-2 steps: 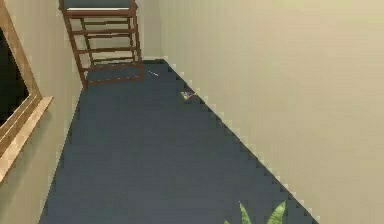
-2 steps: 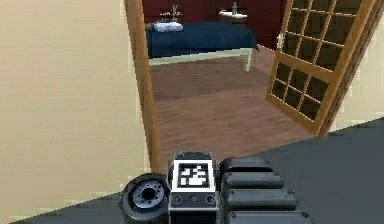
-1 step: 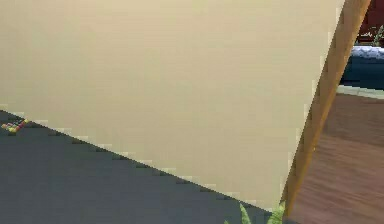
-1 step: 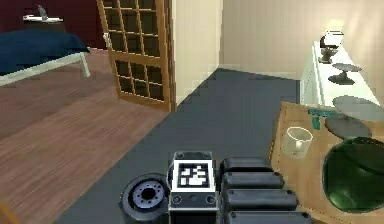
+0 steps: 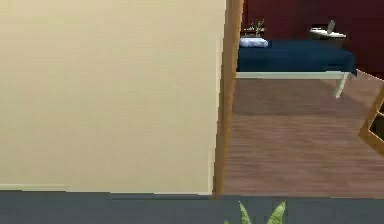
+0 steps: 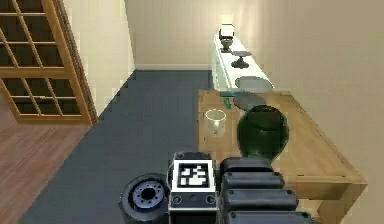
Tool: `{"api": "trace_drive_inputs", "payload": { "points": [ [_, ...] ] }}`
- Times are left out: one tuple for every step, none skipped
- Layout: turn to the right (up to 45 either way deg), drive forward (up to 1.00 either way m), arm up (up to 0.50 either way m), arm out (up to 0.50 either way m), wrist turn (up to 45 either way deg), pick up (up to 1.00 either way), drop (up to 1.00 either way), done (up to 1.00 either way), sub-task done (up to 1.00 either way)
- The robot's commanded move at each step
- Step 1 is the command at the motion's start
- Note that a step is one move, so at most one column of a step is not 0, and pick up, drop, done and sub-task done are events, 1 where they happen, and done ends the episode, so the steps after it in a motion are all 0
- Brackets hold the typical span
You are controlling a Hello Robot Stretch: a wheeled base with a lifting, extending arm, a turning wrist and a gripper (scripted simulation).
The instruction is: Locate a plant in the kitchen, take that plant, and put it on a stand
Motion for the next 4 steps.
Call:
{"api": "trace_drive_inputs", "payload": {
  "points": [
    [-45.0,0.00,0.00,0.00,0.0,0.00,0.00,0.00,0.00],
    [-45.0,0.00,0.00,0.00,0.0,0.00,0.00,0.00,0.00],
    [-45.0,0.00,0.00,0.00,0.0,0.00,0.00,0.00,0.00],
    [-21.0,0.00,0.00,0.00,0.0,0.00,0.00,0.00,0.00]
  ]
}}
